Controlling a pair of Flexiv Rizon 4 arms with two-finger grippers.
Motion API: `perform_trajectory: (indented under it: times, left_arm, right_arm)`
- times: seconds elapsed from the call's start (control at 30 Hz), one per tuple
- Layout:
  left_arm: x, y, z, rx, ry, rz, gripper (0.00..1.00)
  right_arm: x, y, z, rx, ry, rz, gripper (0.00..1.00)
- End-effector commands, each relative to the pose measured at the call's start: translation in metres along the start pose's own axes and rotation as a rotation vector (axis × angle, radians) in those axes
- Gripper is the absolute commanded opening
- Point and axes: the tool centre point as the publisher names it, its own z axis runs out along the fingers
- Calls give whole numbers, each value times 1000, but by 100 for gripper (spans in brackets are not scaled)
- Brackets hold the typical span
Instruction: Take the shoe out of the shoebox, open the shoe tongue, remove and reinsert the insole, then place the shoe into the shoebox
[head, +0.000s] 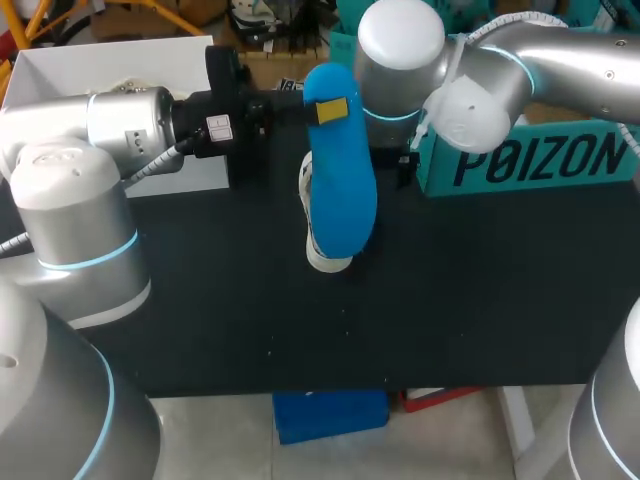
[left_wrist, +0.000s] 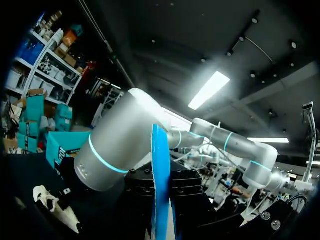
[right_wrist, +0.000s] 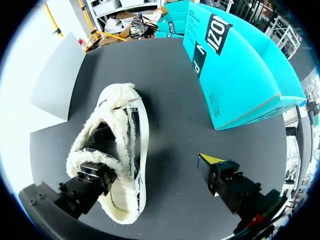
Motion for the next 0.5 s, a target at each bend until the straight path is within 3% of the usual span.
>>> perform_trajectory:
  times: [0.03, 0.33, 0.5]
  left_arm:
    - [1, 0, 2, -1, -7, -1, 0]
    - [1, 0, 2, -1, -7, -1, 0]
    - [1, 0, 2, -1, -7, -1, 0]
  right_arm:
    - [-6, 1, -11, 1, 12, -4, 100]
    - [-11, 0, -23, 5, 116, -10, 100]
    - [-13, -3, -29, 17, 227, -21, 100]
